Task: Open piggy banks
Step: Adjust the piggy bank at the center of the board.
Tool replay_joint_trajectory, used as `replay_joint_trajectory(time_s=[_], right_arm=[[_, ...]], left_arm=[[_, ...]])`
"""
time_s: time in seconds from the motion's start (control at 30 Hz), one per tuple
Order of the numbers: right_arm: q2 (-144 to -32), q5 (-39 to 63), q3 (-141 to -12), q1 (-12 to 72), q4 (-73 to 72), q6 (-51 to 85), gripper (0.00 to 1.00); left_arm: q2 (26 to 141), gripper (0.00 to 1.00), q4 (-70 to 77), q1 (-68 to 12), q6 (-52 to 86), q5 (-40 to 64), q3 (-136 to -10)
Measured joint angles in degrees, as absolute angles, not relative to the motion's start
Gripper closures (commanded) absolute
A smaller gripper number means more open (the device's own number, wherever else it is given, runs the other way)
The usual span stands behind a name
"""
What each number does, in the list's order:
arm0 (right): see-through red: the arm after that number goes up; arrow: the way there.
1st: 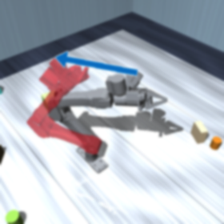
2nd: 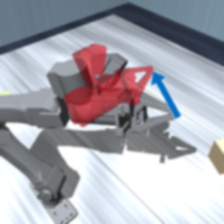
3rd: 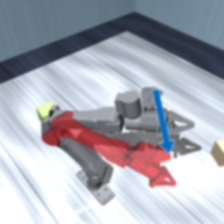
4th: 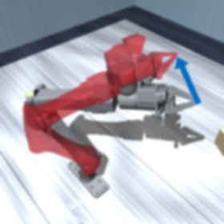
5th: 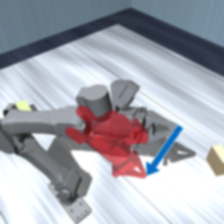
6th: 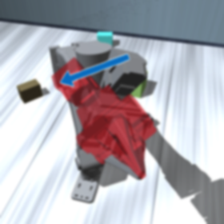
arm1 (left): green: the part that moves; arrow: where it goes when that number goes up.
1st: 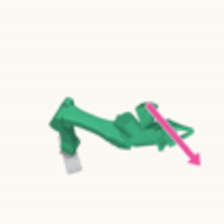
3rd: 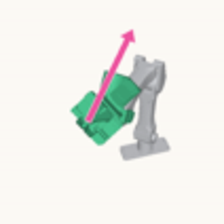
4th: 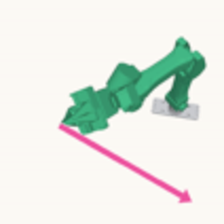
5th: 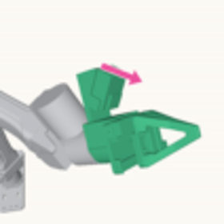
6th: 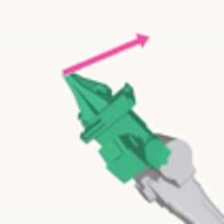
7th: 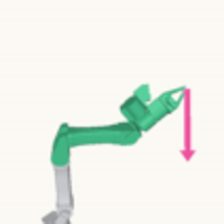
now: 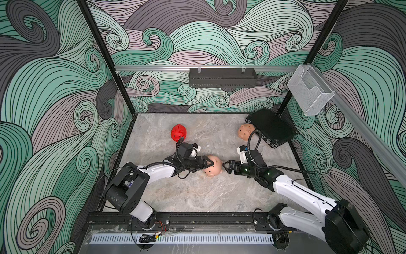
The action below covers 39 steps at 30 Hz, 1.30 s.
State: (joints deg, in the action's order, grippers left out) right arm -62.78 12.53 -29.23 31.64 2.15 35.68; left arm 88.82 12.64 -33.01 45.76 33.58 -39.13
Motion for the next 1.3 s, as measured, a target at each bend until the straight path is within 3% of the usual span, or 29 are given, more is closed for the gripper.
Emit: replay_joint_trajectory(time_s=[0.2,0.37,0.87,1.3], right_arm=[[-62.2,15.3,-23.5,29.6,-4.0,38.6,0.00],[-62.9,16.6,-22.7,29.5,-6.3,40.0,0.01],[-66.0,19.5,-21.7,29.5,-10.3,40.4,0.11],[-73.6,16.1,-29.9,31.8,-4.0,38.0,0.49]], left_arm=[[90.9,0.20,16.5,-30.6,45.9,38.0,-38.1],[91.5,0.02,17.7,-28.8,45.6,40.2,-37.1],[88.6,0.01,12.5,-24.4,42.4,40.9,-36.1],[84.0,0.01,6.0,-24.0,40.9,38.1,-36.4]])
